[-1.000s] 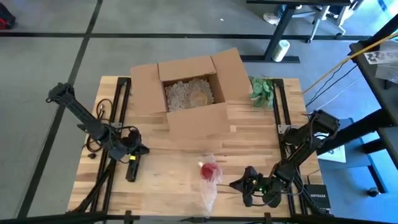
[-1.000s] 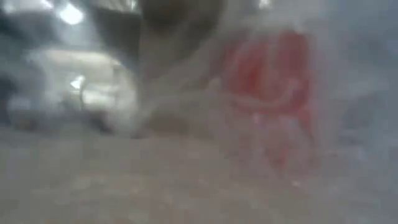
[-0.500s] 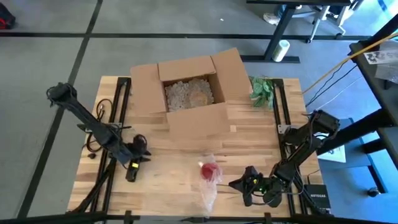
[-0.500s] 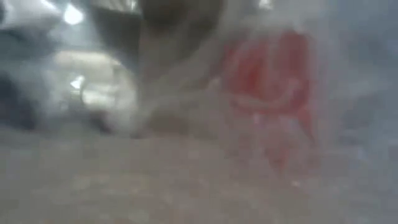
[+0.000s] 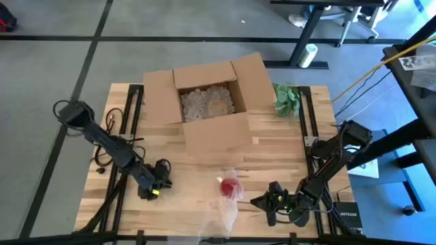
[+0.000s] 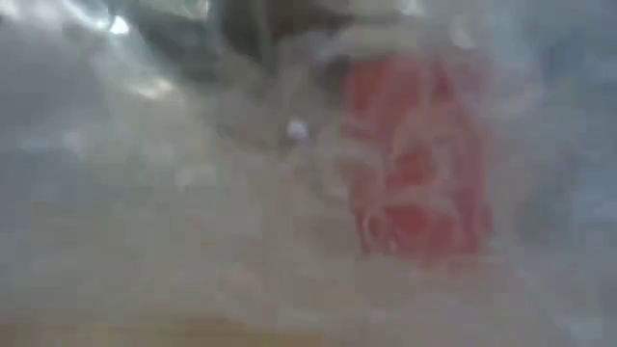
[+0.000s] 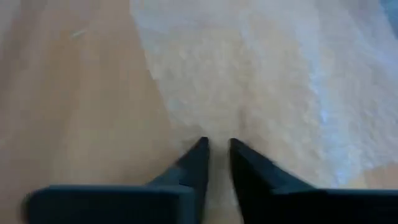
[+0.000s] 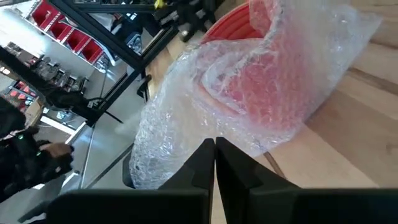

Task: Wrap mug
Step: Wrap the red mug with bubble wrap

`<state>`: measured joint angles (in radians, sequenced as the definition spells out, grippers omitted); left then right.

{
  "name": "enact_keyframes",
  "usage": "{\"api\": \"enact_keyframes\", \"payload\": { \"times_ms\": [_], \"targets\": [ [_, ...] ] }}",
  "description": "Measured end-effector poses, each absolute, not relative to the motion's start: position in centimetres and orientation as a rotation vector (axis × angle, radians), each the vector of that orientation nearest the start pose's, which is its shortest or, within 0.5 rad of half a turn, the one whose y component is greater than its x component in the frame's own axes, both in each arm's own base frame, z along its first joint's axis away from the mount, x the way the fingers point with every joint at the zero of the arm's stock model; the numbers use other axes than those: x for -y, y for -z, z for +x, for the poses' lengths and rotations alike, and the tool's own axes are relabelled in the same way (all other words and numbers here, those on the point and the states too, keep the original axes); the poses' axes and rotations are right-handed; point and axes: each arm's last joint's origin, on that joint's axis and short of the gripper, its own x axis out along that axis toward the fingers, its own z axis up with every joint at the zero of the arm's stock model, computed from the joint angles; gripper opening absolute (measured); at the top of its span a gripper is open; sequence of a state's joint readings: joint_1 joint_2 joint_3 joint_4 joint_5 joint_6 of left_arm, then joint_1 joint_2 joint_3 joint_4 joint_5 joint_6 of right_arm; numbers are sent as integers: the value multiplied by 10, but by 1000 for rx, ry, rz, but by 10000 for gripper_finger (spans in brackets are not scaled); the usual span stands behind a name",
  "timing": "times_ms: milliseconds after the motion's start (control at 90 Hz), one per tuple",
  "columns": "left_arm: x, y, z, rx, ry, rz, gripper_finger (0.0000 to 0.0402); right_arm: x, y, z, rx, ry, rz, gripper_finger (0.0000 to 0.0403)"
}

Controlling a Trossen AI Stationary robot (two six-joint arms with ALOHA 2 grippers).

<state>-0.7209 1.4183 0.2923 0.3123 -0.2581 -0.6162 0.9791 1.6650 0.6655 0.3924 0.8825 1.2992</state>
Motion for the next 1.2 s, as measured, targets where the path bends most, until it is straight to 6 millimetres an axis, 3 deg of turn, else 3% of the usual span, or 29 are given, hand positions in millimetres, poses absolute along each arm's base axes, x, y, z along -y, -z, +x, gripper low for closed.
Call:
{"api": "enact_keyframes", "payload": {
  "times_ms": [222,478,678,844,978,1200],
  "targets": [
    [144,-102,196,-687,210,-167,1,-235,-144,185,-353,143,772,0],
    [137,-130,235,-464,168,-115,0,-235,-144,185,-354,136,739,0],
    [133,-146,253,-372,156,-66,0,-235,-144,185,-338,145,708,0],
    [130,-159,262,-274,151,-58,0,-235,-154,189,-225,214,603,0],
    [129,-159,262,-271,147,-63,0,-234,-178,207,-196,210,515,0],
    [129,-175,268,-127,153,-72,0,-216,-219,265,-272,3,377,0]
  ]
}}
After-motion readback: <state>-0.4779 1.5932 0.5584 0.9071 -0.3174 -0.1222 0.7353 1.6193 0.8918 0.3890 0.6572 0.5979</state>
